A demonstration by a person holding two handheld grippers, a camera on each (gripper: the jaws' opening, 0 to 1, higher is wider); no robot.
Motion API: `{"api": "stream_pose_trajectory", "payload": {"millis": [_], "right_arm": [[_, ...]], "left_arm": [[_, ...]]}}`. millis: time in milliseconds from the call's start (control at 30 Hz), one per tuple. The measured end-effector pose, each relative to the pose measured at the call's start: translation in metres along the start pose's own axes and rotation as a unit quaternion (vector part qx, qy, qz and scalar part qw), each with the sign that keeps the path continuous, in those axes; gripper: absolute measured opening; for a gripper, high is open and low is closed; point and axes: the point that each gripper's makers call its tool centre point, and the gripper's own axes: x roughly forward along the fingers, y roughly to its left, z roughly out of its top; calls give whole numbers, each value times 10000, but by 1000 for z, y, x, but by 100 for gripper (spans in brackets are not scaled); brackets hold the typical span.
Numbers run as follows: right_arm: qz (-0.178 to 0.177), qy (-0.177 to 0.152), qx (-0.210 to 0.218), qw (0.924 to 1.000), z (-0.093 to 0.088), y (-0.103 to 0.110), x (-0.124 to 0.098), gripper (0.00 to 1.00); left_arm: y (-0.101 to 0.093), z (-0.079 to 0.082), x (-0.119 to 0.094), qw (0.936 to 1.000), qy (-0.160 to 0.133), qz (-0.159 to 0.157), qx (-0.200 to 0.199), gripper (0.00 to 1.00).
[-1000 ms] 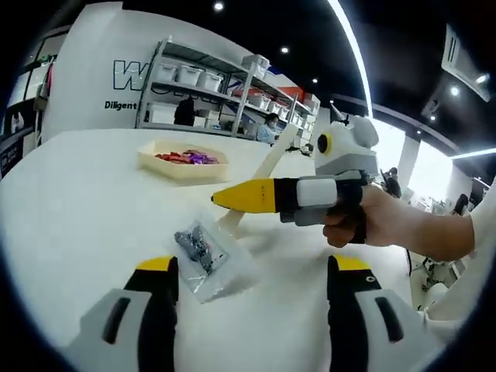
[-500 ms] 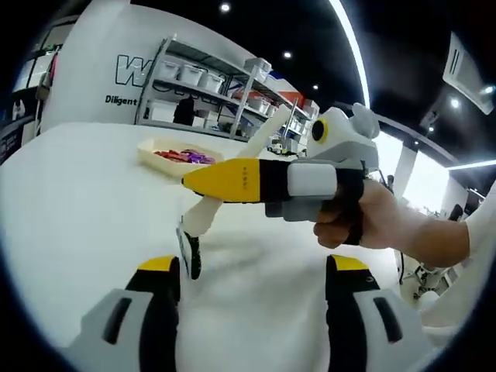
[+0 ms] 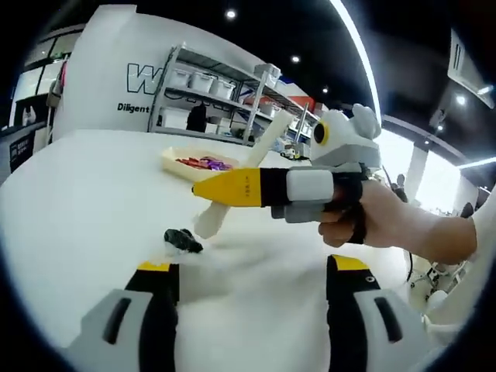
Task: Place the target food into the container with the food tongs after gripping and lifting it, then release it inside without dropping or visibly crushing the food.
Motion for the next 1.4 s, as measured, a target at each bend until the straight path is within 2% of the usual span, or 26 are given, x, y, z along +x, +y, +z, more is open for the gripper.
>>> {"api": "stream_pose_trajectory", "payload": {"millis": [167, 333, 367, 467, 567, 700, 867, 1067, 1300, 1400], "right_arm": [[1, -19, 13, 10000, 2, 0, -4, 21], [5, -7, -32, 10000, 2, -1, -11, 21], [2, -13, -31, 10000, 2, -1, -12, 21], [-3, -55, 12, 10000, 4, -3, -17, 21], [-37, -54, -26, 10000, 4, -6, -21, 21], [-54, -62, -39, 10000, 6, -9, -27, 21], [-80, -41, -77, 9999, 6, -11, -30, 21], [-58, -22, -179, 9998, 9, -5, -21, 21], [-14, -36, -282, 9996, 6, 11, 8, 21], [123, -4, -203, 9997, 1, 23, 23, 21]], "left_arm": [[7, -4, -4, 9997, 66, 171, 146, 78], [13, -18, -9, 9983, 291, 416, 281, 78], [14, -15, -11, 9981, 206, 422, 410, 78], [15, -16, -20, 9978, 182, 513, 371, 79], [21, -12, -29, 9957, 149, 760, 503, 82], [24, -11, -45, 9891, 234, 1146, 898, 92], [17, -13, -62, 9863, 219, 1311, 977, 99], [-2, -11, -87, 9835, 69, 1473, 1053, 99], [-21, -17, -106, 9824, -51, 1540, 1052, 99], [-26, -16, -111, 9829, -108, 1529, 1022, 99]]}}
